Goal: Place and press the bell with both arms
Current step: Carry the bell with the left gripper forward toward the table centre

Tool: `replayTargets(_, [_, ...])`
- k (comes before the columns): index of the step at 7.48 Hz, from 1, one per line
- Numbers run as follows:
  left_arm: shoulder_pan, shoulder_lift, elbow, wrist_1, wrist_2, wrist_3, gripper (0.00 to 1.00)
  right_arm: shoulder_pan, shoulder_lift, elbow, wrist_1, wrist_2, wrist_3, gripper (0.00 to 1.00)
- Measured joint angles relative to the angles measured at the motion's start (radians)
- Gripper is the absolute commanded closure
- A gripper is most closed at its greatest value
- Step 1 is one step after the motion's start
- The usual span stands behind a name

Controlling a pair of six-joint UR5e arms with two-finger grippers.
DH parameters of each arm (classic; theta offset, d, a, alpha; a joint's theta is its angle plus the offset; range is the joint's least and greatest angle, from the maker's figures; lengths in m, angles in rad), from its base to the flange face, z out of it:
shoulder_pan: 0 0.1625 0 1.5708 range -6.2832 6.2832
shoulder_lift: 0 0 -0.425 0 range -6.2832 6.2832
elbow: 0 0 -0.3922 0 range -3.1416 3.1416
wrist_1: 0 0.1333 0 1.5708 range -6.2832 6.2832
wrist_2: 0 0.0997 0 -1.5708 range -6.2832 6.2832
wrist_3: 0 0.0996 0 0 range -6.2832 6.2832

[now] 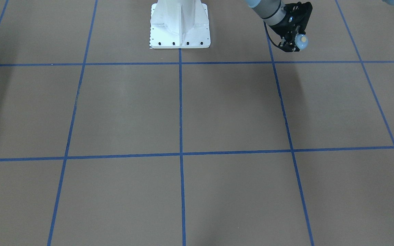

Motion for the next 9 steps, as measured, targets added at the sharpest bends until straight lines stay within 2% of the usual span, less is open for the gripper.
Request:
replayTargets(1, [-0.045, -0.047, 0.029, -0.059, 0.106, 0.129, 1.0, -0.001, 0.0, 0.001, 0.001, 0.001, 0.0, 0.0])
replayTargets(2, [-0.063, -0.068, 0.055, -0.179, 0.221, 0.236, 1.0, -0.001, 0.001, 0.001, 0.003, 0.001, 0.0, 0.0])
replayTargets(5, [-0.068, -0.106, 0.168, -0.605, 0.448, 0.537, 1.0, -0.004, 0.005, 0.005, 0.005, -0.002, -0.003, 0.0])
replayTargets(7, [-0.061, -0.117, 0.276, -0.913, 0.541, 0.756, 1.0, -0.01, 0.018, 0.011, 0.006, 0.001, -0.002, 0.0])
replayTargets(9, [-0.055, -0.142, 0.417, -1.237, 0.56, 0.938, 1.0, -0.014, 0.048, 0.014, 0.009, -0.002, 0.004, 0.0])
